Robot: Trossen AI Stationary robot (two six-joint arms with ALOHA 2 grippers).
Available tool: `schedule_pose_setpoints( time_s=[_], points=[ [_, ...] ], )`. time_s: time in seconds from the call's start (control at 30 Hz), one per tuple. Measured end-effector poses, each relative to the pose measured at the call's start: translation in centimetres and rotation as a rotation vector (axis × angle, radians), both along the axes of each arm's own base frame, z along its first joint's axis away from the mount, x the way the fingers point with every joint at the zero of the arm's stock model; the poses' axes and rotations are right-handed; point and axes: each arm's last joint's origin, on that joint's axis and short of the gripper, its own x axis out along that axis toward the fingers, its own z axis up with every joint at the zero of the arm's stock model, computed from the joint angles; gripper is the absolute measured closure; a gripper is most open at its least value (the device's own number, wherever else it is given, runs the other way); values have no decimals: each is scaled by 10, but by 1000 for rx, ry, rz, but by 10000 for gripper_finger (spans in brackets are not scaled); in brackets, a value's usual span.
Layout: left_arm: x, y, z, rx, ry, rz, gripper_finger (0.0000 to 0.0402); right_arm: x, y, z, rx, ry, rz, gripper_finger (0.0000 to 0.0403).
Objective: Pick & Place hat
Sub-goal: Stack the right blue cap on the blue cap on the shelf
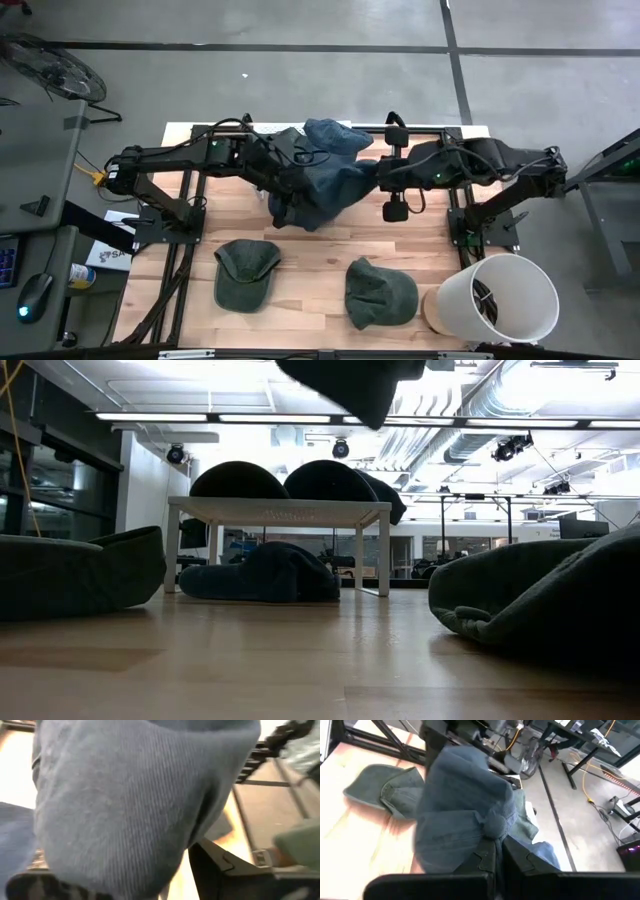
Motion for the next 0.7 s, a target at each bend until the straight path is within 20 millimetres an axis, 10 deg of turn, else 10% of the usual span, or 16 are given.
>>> schedule_pose_setpoints(
  time_s=[0.7],
  points=[
    [-91,16,61,357,-228,440,284,-5,-39,28,6,-78,-123,403]
  ],
)
